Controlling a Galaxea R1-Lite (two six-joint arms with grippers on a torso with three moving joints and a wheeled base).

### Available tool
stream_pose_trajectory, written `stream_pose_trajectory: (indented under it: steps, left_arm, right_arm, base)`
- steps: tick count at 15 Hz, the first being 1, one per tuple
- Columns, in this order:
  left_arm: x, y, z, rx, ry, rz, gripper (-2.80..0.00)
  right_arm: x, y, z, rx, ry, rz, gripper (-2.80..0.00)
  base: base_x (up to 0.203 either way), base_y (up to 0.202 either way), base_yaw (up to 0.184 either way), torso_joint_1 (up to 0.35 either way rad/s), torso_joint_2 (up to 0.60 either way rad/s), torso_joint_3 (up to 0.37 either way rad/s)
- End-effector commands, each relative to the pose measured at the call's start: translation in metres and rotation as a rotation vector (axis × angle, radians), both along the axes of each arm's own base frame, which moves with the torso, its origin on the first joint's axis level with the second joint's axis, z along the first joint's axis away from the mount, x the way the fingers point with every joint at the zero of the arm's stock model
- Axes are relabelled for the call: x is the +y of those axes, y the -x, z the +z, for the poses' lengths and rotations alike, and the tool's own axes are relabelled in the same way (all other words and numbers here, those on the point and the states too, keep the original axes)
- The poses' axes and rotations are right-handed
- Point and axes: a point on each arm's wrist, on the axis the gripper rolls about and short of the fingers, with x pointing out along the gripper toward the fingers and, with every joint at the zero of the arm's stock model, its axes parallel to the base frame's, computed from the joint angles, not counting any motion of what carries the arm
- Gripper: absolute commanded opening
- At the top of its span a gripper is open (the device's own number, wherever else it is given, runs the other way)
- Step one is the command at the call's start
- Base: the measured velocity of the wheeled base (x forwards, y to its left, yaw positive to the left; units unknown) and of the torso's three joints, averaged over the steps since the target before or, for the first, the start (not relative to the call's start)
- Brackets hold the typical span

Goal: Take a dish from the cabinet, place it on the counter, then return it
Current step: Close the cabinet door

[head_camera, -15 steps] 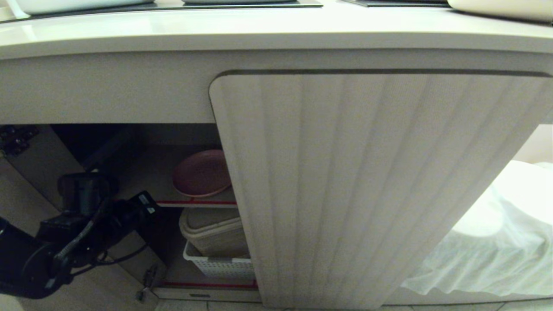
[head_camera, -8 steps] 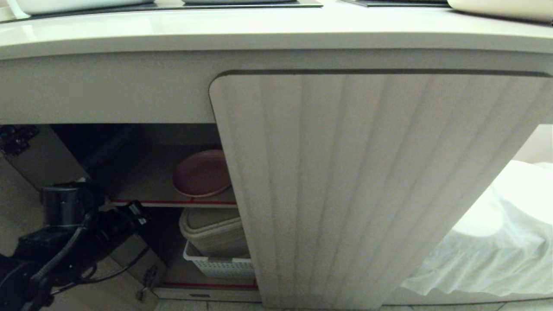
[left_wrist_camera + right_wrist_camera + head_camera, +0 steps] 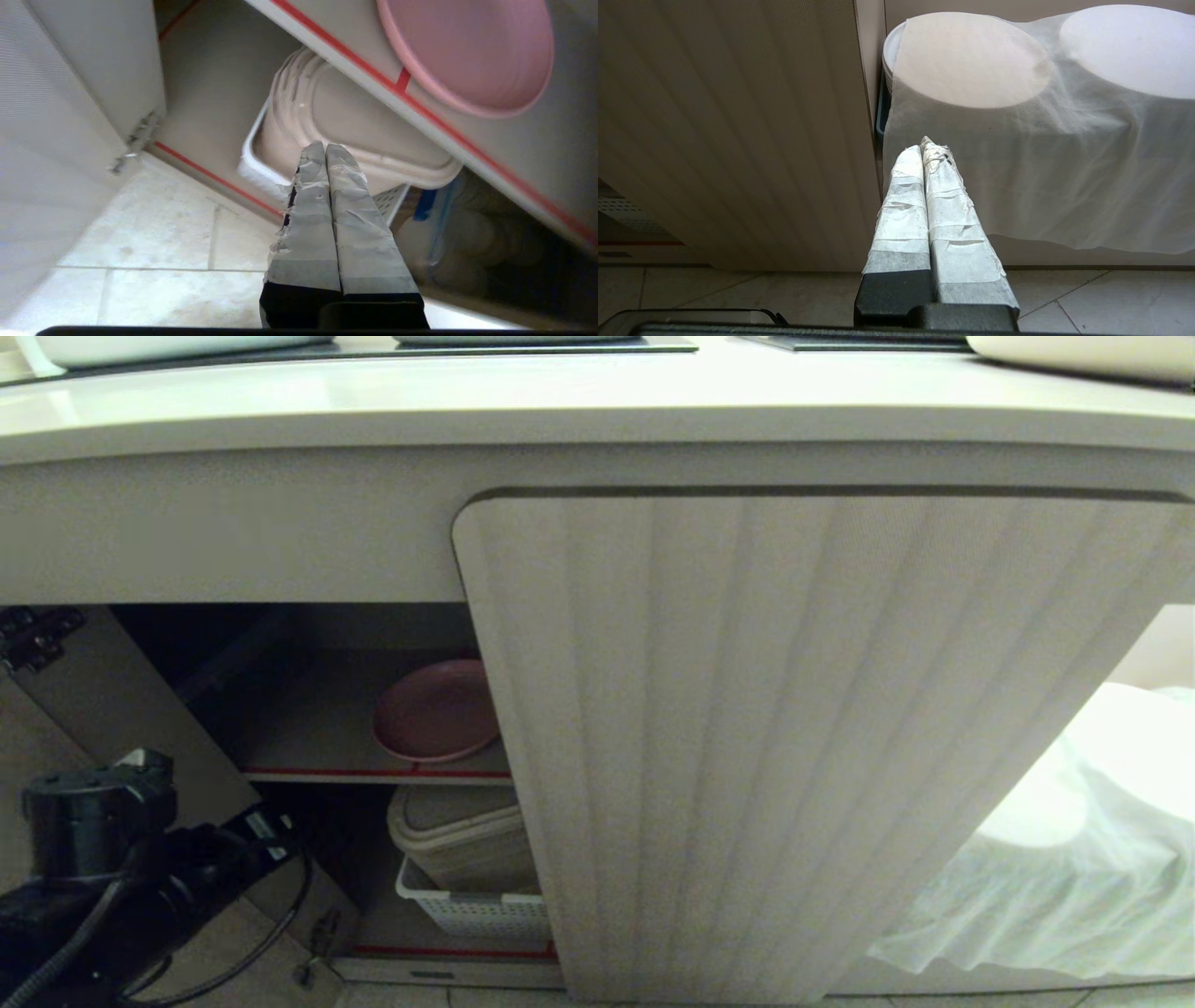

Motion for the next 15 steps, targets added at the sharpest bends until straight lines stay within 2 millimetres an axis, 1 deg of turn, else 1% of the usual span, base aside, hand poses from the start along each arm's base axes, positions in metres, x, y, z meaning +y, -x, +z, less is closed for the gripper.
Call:
stream_pose_trajectory:
  steps: [1, 6, 12, 15]
  left_arm:
    - [0.001, 0.016, 0.001, -0.009, -0.031, -0.016, -2.80]
    - [0.002, 0.040, 0.003, -0.034, -0.051, -0.030, -2.80]
    - [0.003, 0.071, 0.004, -0.073, -0.122, -0.079, -2.80]
    - [0.004, 0.086, 0.009, -0.107, -0.151, -0.112, -2.80]
  right_arm:
    - [0.000, 0.000, 0.000, 0.000, 0.000, 0.000, -2.80]
    - [0.000, 0.000, 0.000, 0.000, 0.000, 0.000, -2.80]
    - [0.000, 0.000, 0.000, 0.000, 0.000, 0.000, -2.80]
    - [0.000, 0.000, 0.000, 0.000, 0.000, 0.000, -2.80]
  base:
    - [0.000, 0.000, 0.000, 0.000, 0.00, 0.000]
    - [0.000, 0.000, 0.000, 0.000, 0.00, 0.000]
    - [0.000, 0.000, 0.000, 0.000, 0.00, 0.000]
    - [0.000, 0.000, 0.000, 0.000, 0.00, 0.000]
